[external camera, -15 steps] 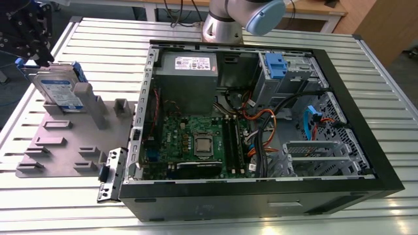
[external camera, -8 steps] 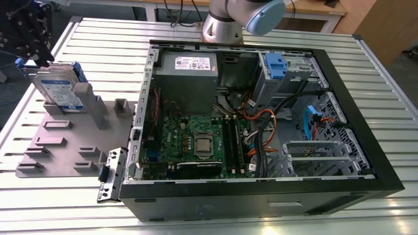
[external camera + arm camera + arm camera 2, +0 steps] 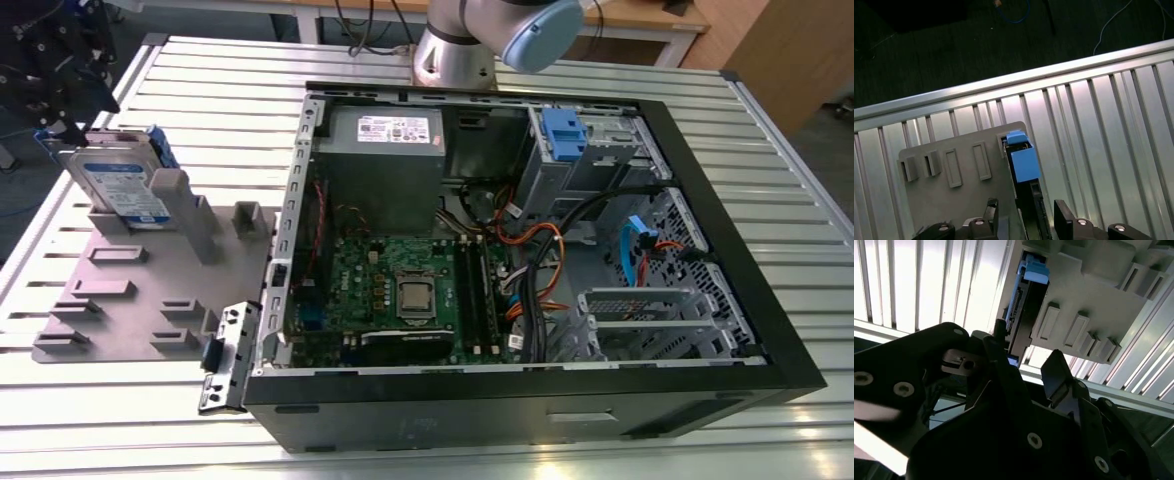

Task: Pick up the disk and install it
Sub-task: 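Pick up the disk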

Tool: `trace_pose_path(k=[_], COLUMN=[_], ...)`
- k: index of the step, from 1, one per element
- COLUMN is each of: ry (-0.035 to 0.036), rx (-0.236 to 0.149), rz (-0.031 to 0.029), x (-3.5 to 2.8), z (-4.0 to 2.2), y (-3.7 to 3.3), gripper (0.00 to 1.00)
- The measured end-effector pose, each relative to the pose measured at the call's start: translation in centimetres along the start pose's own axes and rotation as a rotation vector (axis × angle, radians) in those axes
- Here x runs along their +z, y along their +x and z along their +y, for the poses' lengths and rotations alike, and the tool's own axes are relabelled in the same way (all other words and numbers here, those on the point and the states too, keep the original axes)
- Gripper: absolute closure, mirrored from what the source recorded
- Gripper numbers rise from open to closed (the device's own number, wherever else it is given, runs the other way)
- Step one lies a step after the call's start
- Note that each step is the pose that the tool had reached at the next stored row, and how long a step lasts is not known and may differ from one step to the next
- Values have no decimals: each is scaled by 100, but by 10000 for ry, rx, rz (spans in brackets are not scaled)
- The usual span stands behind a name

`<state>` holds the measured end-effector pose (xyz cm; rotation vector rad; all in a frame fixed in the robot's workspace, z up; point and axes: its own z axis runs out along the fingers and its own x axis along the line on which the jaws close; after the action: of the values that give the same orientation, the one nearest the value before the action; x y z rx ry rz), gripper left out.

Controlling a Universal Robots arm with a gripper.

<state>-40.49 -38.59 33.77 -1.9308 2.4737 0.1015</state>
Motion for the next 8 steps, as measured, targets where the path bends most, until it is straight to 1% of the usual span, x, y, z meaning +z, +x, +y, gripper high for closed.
trace_pose_path(k=[1,2,4,6,8], ry=[0,0,-1,-9,-21], rx=[0,0,-18,-215,-545], rz=[0,-1,0,9,24], x=[0,0,0,2,5], z=[0,0,0,0,-1], y=[0,0,0,0,1], gripper=[46,40,40,40,40])
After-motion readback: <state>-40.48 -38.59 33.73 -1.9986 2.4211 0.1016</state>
